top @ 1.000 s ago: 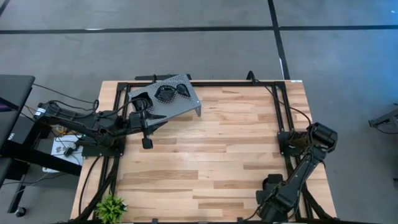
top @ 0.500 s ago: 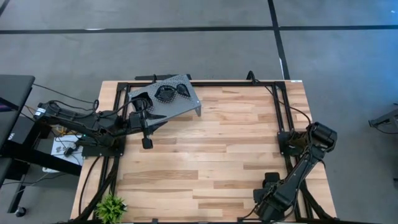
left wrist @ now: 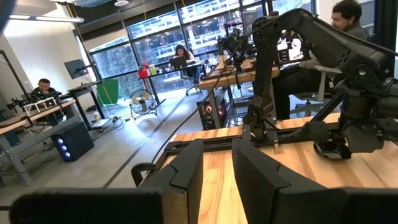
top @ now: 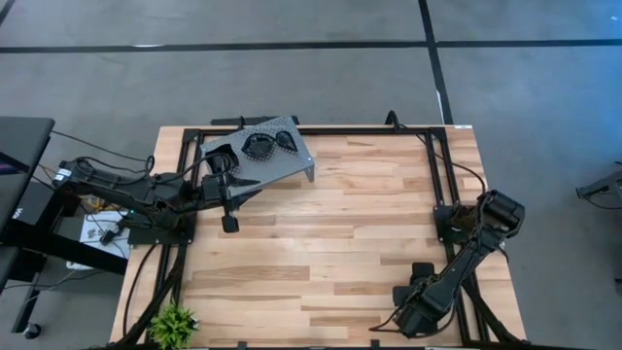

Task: Pick & Place Mini shaped plates
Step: Stack the black leaf shaped plate on top of the black leaf shaped plate on the shelf

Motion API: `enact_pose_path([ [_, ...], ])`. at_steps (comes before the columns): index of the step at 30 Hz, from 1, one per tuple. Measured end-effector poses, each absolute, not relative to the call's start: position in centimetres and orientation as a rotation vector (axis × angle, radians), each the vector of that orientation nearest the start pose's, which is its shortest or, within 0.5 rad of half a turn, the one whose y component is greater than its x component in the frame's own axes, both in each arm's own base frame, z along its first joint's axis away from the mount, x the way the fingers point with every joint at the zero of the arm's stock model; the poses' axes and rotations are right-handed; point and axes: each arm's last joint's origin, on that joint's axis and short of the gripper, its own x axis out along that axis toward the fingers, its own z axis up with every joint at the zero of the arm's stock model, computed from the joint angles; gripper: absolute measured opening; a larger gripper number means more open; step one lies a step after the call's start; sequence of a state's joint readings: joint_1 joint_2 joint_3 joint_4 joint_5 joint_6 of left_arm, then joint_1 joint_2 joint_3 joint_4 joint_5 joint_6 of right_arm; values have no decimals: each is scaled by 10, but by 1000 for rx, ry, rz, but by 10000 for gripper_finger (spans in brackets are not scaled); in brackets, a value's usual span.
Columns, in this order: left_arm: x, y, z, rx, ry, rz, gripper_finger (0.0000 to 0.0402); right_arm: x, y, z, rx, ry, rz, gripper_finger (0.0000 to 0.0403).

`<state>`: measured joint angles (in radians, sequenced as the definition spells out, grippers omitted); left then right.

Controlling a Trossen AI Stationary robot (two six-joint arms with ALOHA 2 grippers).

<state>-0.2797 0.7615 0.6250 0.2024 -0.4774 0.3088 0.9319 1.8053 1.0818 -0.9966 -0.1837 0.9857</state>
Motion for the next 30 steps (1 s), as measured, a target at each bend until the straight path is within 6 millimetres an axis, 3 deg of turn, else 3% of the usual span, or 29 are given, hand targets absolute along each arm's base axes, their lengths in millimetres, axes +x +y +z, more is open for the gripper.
enact_pose_path([
  [6, 170, -35, 318, 283, -30, 205, 88, 166, 232, 139, 50, 1802, -66, 60],
  [12, 170, -35, 318, 283, -30, 206, 88, 186, 222, 144, 135, 1793, -104, 6],
  [21, 167, -34, 320, 278, -44, 207, 88, 255, 189, 178, 296, 1672, -140, 2],
  [25, 159, -32, 326, 264, -78, 213, 88, 293, 159, 203, 254, 1509, -163, 4],
  [30, 154, -30, 325, 273, -57, 210, 88, 338, 114, 248, 61, 1265, -156, 2],
])
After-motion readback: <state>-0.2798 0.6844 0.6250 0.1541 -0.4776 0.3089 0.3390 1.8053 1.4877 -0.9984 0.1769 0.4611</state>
